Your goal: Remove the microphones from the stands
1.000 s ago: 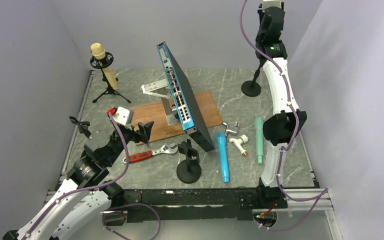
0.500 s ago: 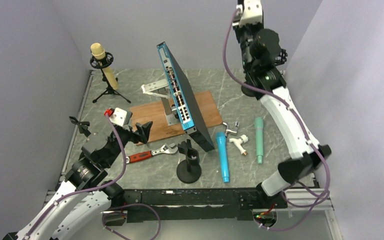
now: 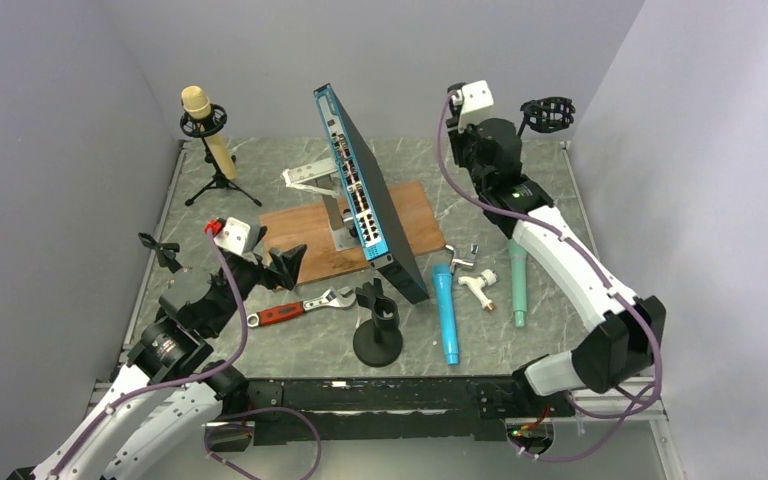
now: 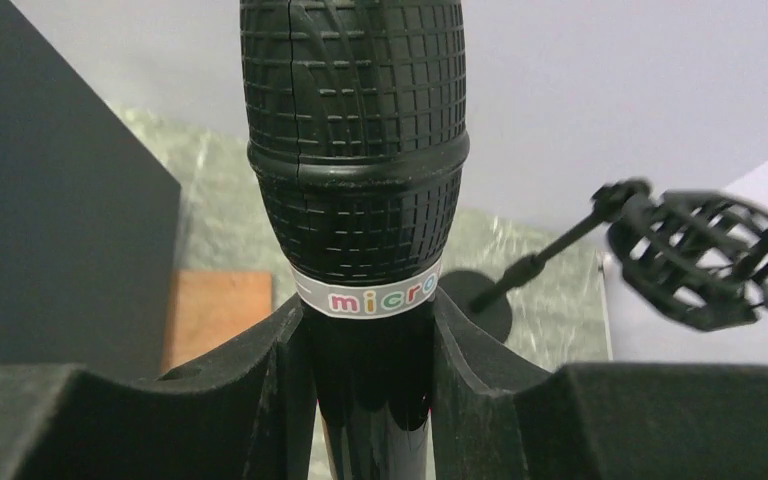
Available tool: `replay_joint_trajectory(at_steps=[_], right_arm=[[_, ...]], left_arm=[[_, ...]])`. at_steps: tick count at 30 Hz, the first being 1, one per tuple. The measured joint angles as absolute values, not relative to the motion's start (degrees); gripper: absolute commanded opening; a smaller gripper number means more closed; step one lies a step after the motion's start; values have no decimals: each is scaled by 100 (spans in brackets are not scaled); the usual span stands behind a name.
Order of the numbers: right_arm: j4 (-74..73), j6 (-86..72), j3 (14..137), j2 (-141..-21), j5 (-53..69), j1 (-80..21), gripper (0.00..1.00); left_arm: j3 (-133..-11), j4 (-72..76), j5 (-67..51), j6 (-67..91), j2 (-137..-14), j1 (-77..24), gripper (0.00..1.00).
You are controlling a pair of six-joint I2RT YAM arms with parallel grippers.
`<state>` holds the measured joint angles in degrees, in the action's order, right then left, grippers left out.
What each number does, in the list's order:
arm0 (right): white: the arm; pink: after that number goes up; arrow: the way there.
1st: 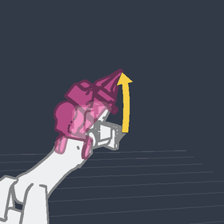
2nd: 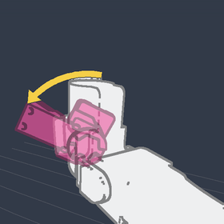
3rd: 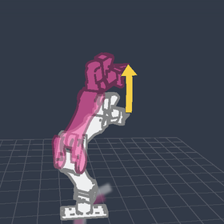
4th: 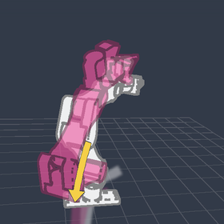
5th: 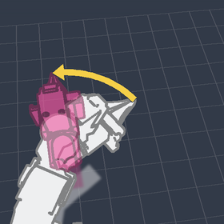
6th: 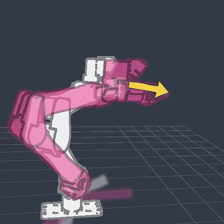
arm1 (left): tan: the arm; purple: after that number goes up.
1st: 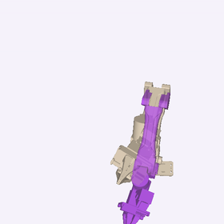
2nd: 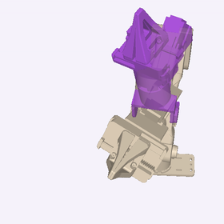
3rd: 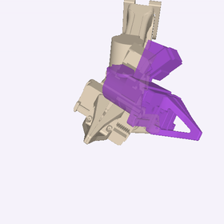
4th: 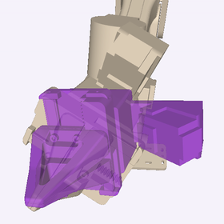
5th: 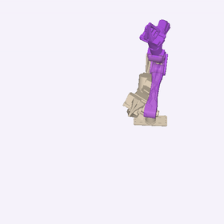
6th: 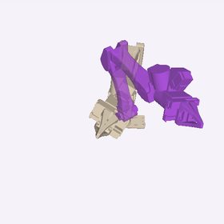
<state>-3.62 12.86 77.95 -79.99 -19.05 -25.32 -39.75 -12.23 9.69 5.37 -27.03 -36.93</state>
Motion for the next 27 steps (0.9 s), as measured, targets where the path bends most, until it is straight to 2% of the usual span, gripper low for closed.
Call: replay_joint_trajectory(at_steps=[5, 14, 25, 27], right_arm=[[-770, 1291, 7743, -8687, -2182, -2530, 0], [-2064, 1236, 8449, -10875, -2416, -2121, 0], [-2541, 1229, 8654, -11714, -2585, -1564, 0], [-2589, 1221, 8654, -11802, -2528, -1500, 3]], left_arm=[[-3975, -1223, 961, 541, -2683, -3693, 88], [-3975, -1223, 926, 541, -2685, -3693, 88], [-3975, -1225, 926, 543, -2738, -3693, 88], [-3975, -1225, 926, 543, -2755, -3693, 88]])
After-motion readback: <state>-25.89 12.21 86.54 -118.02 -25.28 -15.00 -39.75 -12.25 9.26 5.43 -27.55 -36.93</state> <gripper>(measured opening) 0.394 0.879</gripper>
